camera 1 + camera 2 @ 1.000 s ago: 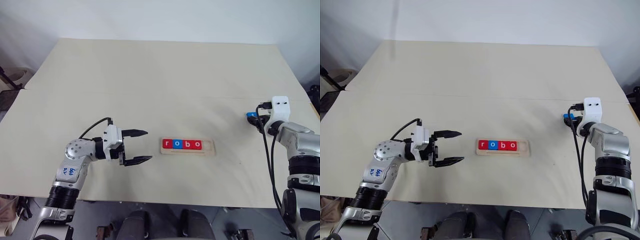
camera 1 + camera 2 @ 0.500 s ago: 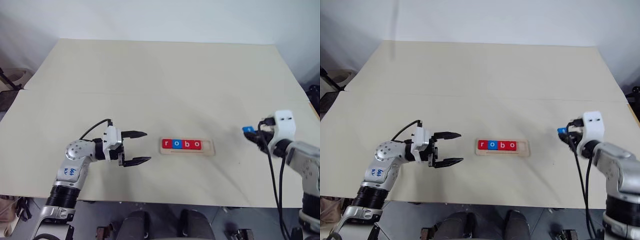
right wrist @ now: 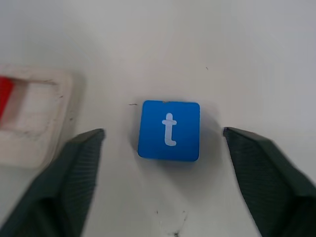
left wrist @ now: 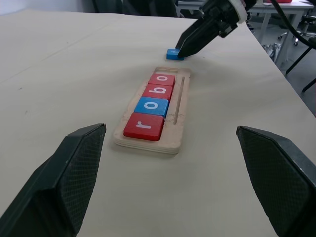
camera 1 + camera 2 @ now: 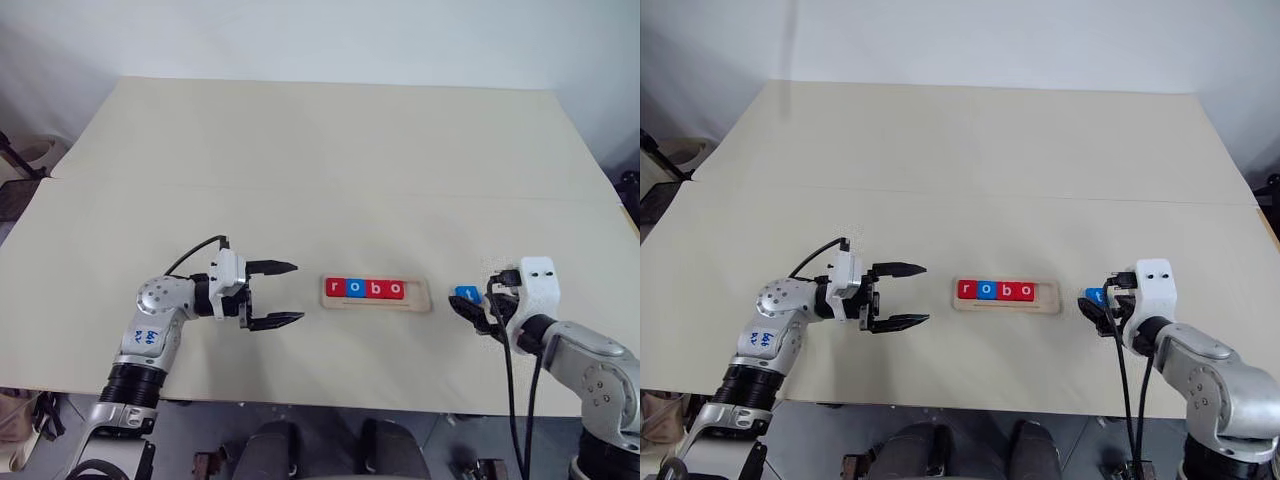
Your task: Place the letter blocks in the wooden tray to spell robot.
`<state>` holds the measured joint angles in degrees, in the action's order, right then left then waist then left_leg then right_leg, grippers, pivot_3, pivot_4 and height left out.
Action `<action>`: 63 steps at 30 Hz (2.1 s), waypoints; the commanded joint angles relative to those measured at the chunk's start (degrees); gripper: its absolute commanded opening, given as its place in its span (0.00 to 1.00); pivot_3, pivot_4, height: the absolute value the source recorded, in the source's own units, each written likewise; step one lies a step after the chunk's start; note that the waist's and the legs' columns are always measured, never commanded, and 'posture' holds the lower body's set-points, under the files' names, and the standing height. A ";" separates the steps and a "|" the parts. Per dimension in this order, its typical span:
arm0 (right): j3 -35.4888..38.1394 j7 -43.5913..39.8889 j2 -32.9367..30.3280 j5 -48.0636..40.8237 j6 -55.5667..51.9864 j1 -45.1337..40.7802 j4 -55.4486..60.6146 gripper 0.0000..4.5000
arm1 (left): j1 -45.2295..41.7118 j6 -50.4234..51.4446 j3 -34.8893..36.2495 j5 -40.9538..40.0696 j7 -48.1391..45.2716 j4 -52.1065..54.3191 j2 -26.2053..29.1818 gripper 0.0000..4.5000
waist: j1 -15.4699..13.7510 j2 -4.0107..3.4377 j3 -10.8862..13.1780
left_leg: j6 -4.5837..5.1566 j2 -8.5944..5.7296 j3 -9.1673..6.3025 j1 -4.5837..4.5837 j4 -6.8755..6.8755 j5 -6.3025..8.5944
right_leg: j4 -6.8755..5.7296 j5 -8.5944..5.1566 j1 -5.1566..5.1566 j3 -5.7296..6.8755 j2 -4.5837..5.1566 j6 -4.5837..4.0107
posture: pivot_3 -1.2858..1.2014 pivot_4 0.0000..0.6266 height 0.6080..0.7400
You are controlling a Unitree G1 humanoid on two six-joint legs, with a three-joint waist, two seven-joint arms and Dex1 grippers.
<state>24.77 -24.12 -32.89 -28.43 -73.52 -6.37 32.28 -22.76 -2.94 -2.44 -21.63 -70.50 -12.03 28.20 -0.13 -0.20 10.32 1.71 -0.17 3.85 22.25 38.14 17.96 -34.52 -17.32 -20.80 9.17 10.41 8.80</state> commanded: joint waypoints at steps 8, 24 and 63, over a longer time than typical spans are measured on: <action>-14.54 -37.62 -25.11 9.37 45.55 -2.75 -28.32 0.99 | -0.08 -1.29 0.69 -0.05 0.14 2.04 0.40 1.00 | 0.35 0.05 0.02 | 0.02 -0.01 0.07 -0.09 0.00 0.01 | 0.07 0.00 0.10 0.02 -0.04 0.01 | 0.52 0.24 1.00; -33.03 -58.41 -24.07 22.90 68.85 -27.13 -60.92 0.62 | 1.05 -0.65 0.75 -0.79 -0.67 6.14 1.74 1.00 | 0.20 0.09 0.05 | 0.00 0.04 -0.04 -0.02 0.12 0.00 | 0.13 0.03 0.18 0.16 -0.02 0.05 | 0.52 0.24 1.00; -38.69 -59.86 -15.56 22.93 57.09 -33.94 -48.23 0.55 | 3.76 4.39 1.22 -1.06 5.38 13.84 1.98 1.00 | 0.21 0.08 0.05 | 0.00 0.05 -0.06 0.00 0.13 0.00 | 0.10 0.03 0.14 0.15 -0.02 0.05 | 0.52 0.24 1.00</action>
<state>-14.86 -83.56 -48.43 -5.16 -17.28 -39.35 -16.22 -19.50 1.80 -2.22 -21.80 -65.48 -0.58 29.77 0.08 -0.12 10.36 1.71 -0.12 3.79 22.24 38.27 17.96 -34.42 -17.30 -20.66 9.32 10.39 8.85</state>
